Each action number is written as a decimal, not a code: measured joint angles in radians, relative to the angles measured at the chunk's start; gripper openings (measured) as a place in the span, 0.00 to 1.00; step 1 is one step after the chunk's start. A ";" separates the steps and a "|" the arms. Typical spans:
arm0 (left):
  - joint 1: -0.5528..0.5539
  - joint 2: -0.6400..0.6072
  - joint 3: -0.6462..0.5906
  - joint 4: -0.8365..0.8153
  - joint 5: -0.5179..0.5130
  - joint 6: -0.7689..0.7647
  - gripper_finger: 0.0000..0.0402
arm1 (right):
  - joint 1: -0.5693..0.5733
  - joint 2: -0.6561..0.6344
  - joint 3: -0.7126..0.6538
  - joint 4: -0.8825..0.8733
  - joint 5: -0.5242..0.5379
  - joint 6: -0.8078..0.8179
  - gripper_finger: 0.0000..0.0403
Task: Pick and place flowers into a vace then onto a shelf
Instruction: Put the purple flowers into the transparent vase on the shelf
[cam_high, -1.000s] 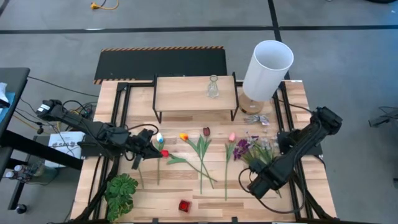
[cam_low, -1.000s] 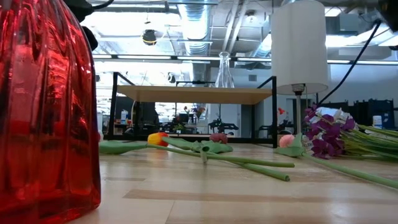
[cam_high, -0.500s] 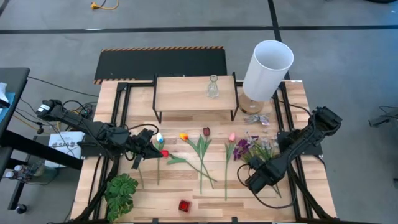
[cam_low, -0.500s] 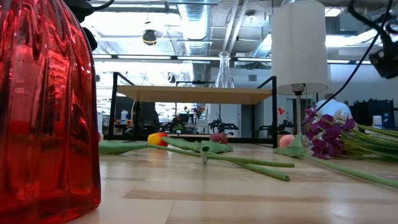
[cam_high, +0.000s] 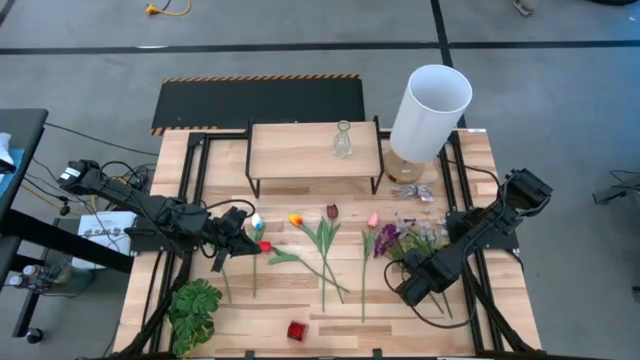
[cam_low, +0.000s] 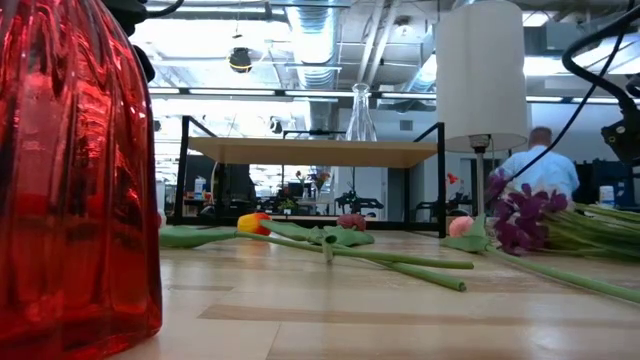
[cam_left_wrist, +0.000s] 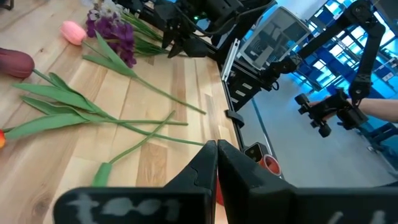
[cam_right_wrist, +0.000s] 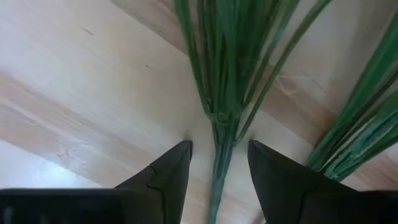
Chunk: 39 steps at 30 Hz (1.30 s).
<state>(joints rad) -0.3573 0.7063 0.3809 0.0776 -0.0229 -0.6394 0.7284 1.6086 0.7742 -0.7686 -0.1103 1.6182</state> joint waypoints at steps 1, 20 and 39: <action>0.000 0.000 0.000 0.000 0.000 -0.002 0.00 | 0.000 0.000 0.000 0.001 0.000 -0.007 0.39; 0.001 0.000 0.000 0.002 -0.001 -0.005 0.00 | -0.001 0.010 0.113 -0.044 0.096 -0.029 0.04; 0.001 0.000 -0.001 0.072 0.027 -0.001 0.00 | 0.000 0.008 0.694 -0.342 0.242 -0.243 0.00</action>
<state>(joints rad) -0.3565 0.7059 0.3801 0.1499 0.0039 -0.6407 0.7285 1.6165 1.4679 -1.1105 0.1314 1.3752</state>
